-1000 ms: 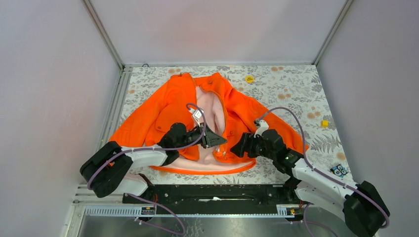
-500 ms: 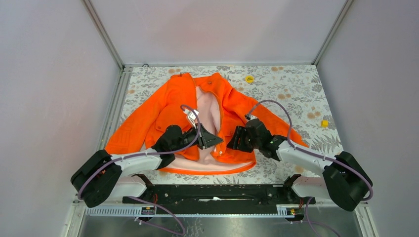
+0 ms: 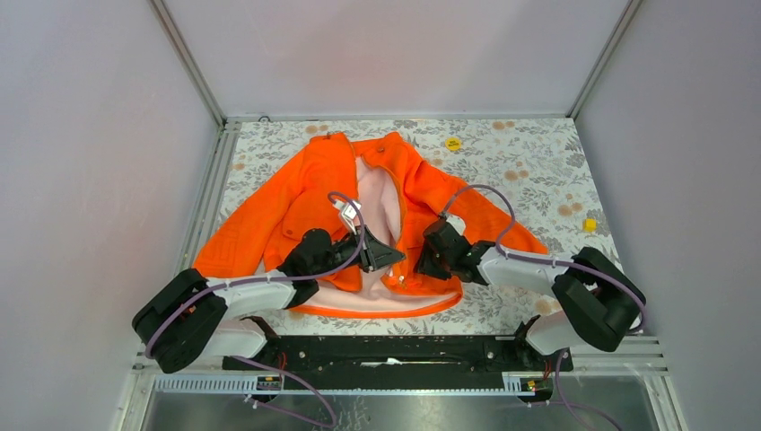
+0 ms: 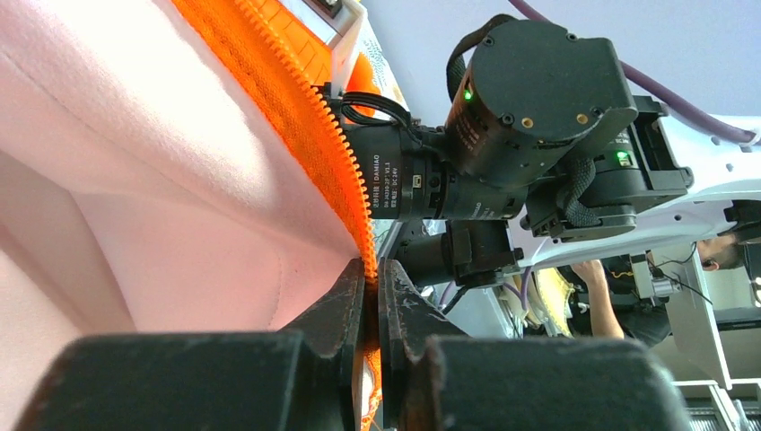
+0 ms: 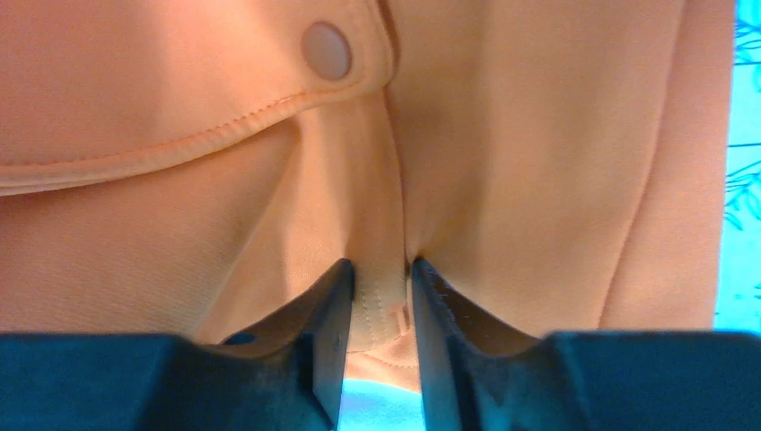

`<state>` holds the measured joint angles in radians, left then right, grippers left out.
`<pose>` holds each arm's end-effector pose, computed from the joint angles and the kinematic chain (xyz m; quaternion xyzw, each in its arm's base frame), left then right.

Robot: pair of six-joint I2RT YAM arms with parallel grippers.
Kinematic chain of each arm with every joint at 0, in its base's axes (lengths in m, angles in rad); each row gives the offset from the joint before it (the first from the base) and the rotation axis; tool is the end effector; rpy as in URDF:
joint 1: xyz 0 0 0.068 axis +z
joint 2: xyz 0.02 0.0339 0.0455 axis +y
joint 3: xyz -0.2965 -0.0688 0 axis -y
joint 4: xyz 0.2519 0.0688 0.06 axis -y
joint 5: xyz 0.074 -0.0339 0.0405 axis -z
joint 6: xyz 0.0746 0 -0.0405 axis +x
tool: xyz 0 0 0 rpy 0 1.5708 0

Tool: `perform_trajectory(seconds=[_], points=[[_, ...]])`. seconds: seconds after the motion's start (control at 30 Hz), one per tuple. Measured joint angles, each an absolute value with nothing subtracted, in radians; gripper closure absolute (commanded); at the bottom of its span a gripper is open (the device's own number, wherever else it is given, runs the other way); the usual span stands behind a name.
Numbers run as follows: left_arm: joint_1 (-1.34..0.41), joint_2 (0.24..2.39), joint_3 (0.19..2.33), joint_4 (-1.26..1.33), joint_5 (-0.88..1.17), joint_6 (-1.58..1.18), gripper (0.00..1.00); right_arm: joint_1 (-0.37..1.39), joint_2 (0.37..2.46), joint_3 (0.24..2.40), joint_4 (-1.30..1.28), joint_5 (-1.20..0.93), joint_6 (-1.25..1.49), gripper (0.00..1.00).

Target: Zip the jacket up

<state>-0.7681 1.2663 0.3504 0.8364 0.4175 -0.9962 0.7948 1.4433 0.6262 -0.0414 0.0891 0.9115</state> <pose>0.1760 -0.2120 0.2218 0.0579 0.7300 -0.6092 0.3042 0.2116 0.2062 0.1527 0.0701 0.9338 0.2350 0.2605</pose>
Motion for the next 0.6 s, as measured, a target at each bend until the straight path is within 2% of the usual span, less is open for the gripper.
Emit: perform_trajectory(seconds=[0.1, 0.13, 0.33, 0.43, 0.53, 0.6], points=[[-0.768, 1.26, 0.35, 0.807, 0.405, -0.995, 0.95, 0.802, 1.446, 0.626, -0.057, 0.133, 0.919, 0.95], [-0.768, 1.249, 0.35, 0.785, 0.393, -0.994, 0.93, 0.802, 1.442, 0.626, -0.072, 0.149, 0.913, 0.99], [-0.768, 1.131, 0.325, 0.643, 0.292, -0.984, 0.88, 0.796, 1.243, 0.602, -0.183, 0.258, 0.797, 1.0], [-0.766, 1.116, 0.325, 0.53, 0.231, -0.979, 0.78, 0.763, 1.081, 0.591, -0.259, 0.316, 0.731, 1.0], [-0.756, 1.119, 0.324, 0.403, 0.197, -0.977, 0.63, 0.721, 0.965, 0.566, -0.284, 0.331, 0.683, 1.0], [-0.751, 1.116, 0.323, 0.348, 0.183, -0.981, 0.45, 0.712, 0.932, 0.541, -0.285, 0.328, 0.672, 1.0]])
